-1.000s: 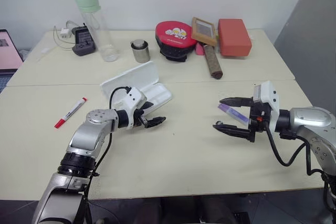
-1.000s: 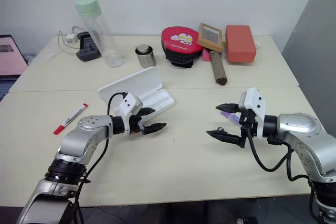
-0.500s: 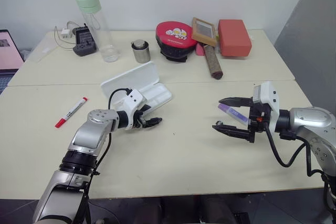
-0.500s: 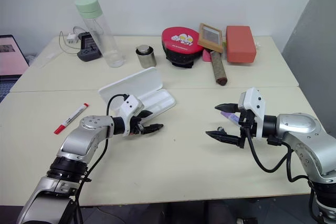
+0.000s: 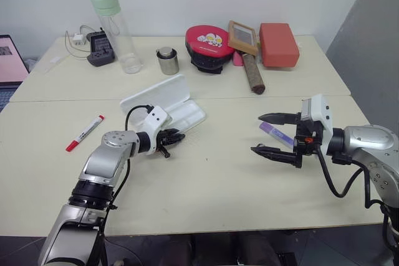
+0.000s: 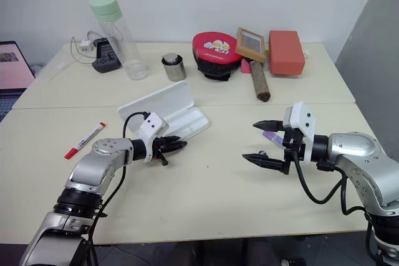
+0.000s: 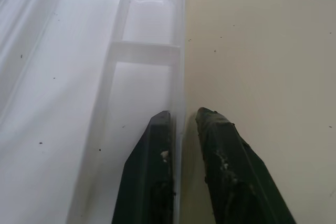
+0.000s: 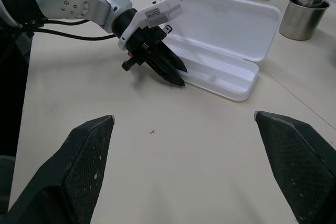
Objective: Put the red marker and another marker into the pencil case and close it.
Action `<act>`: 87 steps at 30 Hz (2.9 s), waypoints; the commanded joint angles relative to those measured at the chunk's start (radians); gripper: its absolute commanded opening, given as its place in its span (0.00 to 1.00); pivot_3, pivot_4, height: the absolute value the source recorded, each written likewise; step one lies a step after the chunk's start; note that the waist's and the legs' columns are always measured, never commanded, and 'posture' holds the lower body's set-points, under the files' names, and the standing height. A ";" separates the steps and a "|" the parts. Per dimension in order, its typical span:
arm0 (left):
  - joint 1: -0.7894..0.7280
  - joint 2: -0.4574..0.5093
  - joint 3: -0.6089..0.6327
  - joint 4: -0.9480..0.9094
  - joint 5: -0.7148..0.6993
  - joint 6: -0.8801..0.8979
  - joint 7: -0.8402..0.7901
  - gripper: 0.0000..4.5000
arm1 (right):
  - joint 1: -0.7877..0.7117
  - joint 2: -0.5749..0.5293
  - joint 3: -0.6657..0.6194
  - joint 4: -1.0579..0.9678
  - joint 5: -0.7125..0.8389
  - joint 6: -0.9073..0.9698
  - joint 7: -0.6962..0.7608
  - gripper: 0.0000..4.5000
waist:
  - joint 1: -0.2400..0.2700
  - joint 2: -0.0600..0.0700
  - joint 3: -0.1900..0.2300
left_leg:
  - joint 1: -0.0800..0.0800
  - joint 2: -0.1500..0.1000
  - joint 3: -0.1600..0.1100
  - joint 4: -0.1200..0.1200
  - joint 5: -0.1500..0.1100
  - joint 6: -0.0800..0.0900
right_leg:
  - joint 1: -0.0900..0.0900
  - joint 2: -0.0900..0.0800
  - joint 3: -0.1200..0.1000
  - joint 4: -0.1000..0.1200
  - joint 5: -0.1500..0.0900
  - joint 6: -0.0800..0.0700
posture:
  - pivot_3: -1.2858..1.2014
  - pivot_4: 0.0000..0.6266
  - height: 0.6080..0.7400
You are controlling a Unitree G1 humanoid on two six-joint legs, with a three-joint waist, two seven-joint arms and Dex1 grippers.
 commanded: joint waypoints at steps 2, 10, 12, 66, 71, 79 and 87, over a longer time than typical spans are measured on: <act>0.021 0.007 -0.007 -0.031 0.012 -0.006 -0.010 0.01 | -0.003 -0.012 -0.046 -0.030 0.028 -0.013 0.007 1.00 | 0.000 0.000 0.000 | 0.000 0.000 0.000 0.000 0.000 0.000 | 0.000 0.000 0.000 0.000 0.000 0.000 | 0.52 0.24 1.00; 0.108 0.093 -0.077 -0.155 0.025 -0.184 -0.192 0.01 | 0.018 -0.054 -0.084 -0.047 0.071 0.004 0.032 1.00 | 0.001 0.000 0.000 | 0.000 0.000 0.000 0.000 0.000 0.000 | 0.000 0.000 0.000 -0.001 0.000 0.000 | 0.52 0.24 1.00; 0.138 0.115 -0.088 -0.201 0.011 -0.198 -0.242 0.01 | 0.029 -0.063 -0.093 -0.052 0.077 0.004 0.033 1.00 | 0.002 0.000 0.000 | 0.000 0.000 0.000 0.000 0.000 0.000 | 0.000 0.000 0.000 -0.001 0.000 0.000 | 0.52 0.24 1.00; 0.262 0.175 0.072 -0.644 -0.337 0.099 -0.308 0.86 | 0.081 -0.081 -0.116 -0.081 0.141 0.007 0.062 1.00 | 0.002 0.000 0.000 | 0.000 0.001 0.000 0.000 0.000 0.000 | 0.001 0.000 0.000 -0.001 0.000 0.000 | 0.52 0.24 1.00; 0.209 0.159 0.283 -0.709 -0.566 0.240 -0.171 0.99 | 0.012 -0.039 -0.132 -0.072 0.233 0.024 0.046 1.00 | 0.000 0.000 0.000 | 0.000 0.001 -0.001 0.000 0.000 0.000 | 0.001 0.000 -0.001 0.000 0.000 0.000 | 0.52 0.24 1.00; 0.212 0.296 0.452 -0.425 -0.430 0.177 -0.066 0.99 | -0.100 0.030 -0.052 -0.027 0.193 -0.001 0.013 1.00 | -0.001 0.000 0.000 | 0.002 0.001 0.000 0.000 0.000 0.000 | 0.001 0.001 0.000 0.000 0.000 0.000 | 0.52 0.24 1.00; 0.127 0.384 0.489 0.184 -0.196 -0.144 -0.008 0.99 | -0.114 0.052 -0.023 -0.015 0.166 -0.014 0.023 1.00 | 0.001 0.000 0.000 | 0.000 0.001 0.000 -0.001 0.000 0.000 | -0.001 0.001 0.000 -0.001 0.000 0.000 | 0.52 0.24 1.00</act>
